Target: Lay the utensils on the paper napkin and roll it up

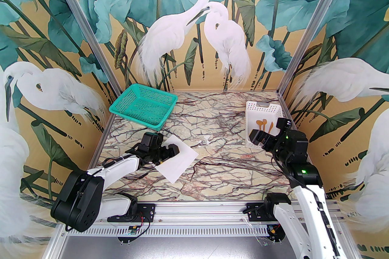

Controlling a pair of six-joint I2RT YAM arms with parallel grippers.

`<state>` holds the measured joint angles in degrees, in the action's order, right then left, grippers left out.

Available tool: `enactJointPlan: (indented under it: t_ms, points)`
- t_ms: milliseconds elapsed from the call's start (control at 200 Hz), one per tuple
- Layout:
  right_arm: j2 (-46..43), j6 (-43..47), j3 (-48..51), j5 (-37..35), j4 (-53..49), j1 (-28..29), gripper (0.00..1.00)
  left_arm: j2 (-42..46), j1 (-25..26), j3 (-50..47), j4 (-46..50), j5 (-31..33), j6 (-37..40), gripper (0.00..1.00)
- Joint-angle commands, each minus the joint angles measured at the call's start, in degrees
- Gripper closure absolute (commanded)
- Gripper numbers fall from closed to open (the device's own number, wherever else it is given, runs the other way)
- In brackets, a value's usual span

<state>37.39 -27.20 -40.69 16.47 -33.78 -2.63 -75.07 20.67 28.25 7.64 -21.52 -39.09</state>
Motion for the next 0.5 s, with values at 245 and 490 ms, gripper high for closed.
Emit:
enactJointPlan:
  t_ms: [245,490]
  points:
    - [1.8,2.1,-3.4,-4.9,-2.8,0.3,0.01,-8.6,10.1,-3.0,-16.2,4.1,-14.2,0.13]
    - [3.4,1.8,-5.2,-5.3,-3.2,0.3,0.01,-19.4,18.0,3.6,-23.0,6.8,-19.8,0.14]
